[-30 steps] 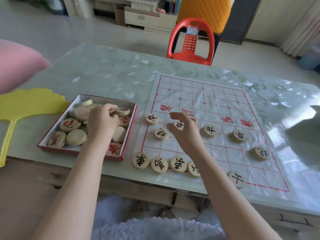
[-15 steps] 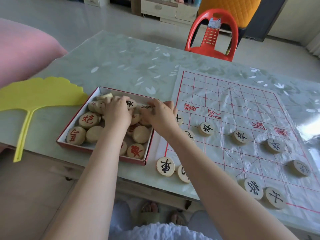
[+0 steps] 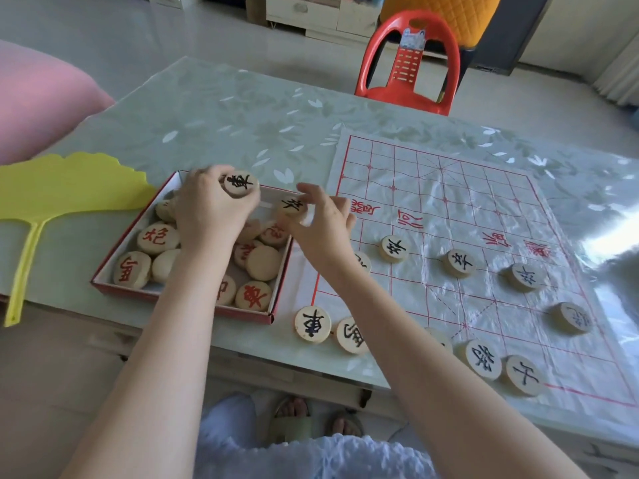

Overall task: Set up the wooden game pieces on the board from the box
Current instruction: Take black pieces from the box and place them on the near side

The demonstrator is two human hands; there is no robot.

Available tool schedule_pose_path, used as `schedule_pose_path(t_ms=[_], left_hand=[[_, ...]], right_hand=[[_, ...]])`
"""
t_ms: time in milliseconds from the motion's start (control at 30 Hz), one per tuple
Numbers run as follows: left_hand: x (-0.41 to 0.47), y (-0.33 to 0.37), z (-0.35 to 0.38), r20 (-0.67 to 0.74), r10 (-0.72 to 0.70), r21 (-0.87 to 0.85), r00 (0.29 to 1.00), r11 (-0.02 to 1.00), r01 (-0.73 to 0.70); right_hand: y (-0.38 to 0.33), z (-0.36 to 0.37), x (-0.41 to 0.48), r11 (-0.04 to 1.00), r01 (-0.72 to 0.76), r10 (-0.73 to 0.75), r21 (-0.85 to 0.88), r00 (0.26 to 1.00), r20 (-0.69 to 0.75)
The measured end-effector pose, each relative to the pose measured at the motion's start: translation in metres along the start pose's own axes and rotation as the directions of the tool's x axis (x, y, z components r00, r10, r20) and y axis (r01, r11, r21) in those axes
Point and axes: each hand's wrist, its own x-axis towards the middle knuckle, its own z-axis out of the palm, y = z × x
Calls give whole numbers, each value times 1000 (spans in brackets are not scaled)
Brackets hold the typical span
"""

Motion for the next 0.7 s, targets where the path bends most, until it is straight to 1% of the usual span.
schedule_pose_path(t_ms=[67,133,233,333,467,533,600,700], left_hand=[[-13,20,-7,35,26,-60,999,998,-24],[-35,43,-7,120,91,-114,989,991,-77],[-65,71,6,287,167,-161,943,979,-124],[-87,97,21,395,207,-178,895,973,-147],[-117,133,39,444,279,-220,851,955,-198],[-131,149,49,486,318,-226,814,946,-234],[-143,162,58,534,345,-215,772,938,-271],[-152,178,71,567,370,-220,736,929,-298]], right_hand=[[8,-22,-12,996,-21,25,89,999,-44],[19,-45,-24,991,-43,56,130,994,-97],[37,-80,-44,984,-70,93,161,986,-137],[63,-117,-64,976,-120,152,181,973,-175],[101,-163,-95,954,-207,260,215,932,-255],[119,-181,-109,943,-234,299,236,908,-292],[134,-194,-117,937,-250,322,244,889,-327],[150,-207,-118,934,-261,338,245,869,-362]])
